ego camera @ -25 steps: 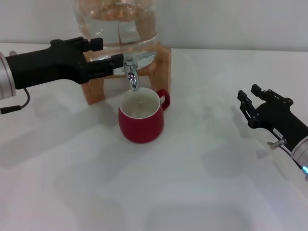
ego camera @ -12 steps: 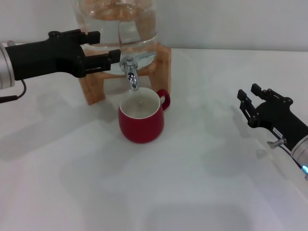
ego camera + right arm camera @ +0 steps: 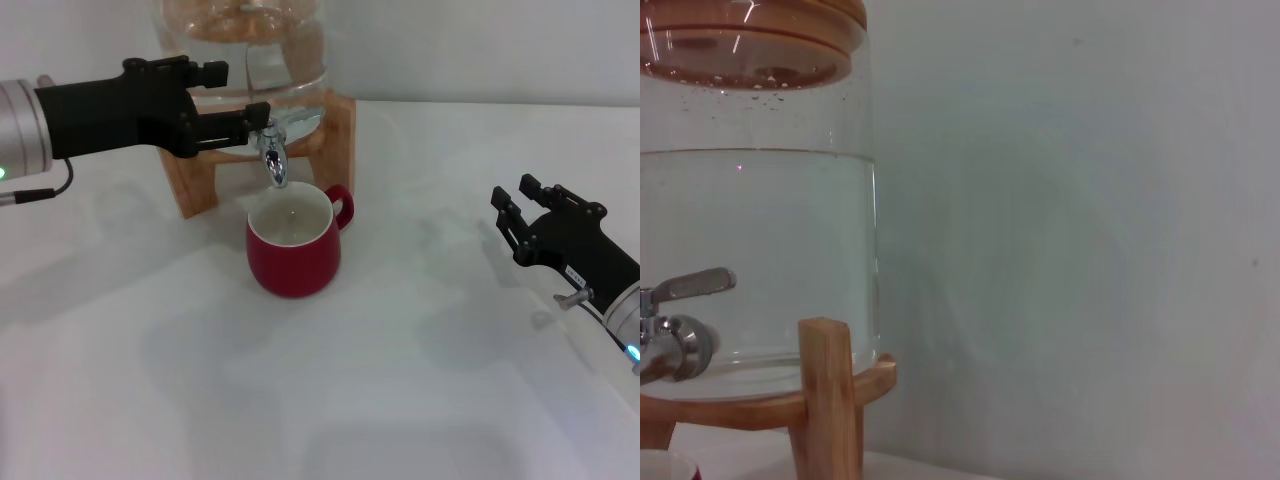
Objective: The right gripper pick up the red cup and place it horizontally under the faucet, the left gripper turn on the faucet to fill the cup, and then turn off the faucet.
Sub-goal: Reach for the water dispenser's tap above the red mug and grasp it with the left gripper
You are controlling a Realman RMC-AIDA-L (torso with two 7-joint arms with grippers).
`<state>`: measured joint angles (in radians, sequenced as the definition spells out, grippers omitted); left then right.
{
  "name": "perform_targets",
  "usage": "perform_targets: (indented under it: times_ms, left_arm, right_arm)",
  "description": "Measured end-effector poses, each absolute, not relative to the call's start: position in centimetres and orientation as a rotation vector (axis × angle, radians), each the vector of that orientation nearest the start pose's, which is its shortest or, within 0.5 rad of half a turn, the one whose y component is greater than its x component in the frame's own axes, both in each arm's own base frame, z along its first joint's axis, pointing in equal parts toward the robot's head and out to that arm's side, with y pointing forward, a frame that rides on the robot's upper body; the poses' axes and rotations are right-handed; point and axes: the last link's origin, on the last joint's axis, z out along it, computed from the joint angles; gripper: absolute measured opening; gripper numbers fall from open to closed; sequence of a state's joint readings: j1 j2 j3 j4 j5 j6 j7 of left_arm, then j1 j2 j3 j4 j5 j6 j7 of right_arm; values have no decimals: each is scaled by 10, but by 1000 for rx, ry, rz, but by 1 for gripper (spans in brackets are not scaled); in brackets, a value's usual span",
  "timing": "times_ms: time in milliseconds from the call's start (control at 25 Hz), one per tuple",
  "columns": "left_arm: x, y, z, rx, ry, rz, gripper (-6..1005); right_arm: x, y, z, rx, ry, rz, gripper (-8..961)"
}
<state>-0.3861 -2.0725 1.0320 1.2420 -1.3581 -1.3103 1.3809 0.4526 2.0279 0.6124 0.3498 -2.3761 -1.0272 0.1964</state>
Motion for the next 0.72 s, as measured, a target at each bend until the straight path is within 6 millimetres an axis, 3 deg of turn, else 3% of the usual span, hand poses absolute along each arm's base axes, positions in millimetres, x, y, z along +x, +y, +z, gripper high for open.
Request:
perform_targets:
  times_ms: [720]
  left_arm:
    - [-174, 378, 47, -2592, -389, -573, 762]
  right_arm:
    - [284, 327, -67, -1963, 524, 750, 362]
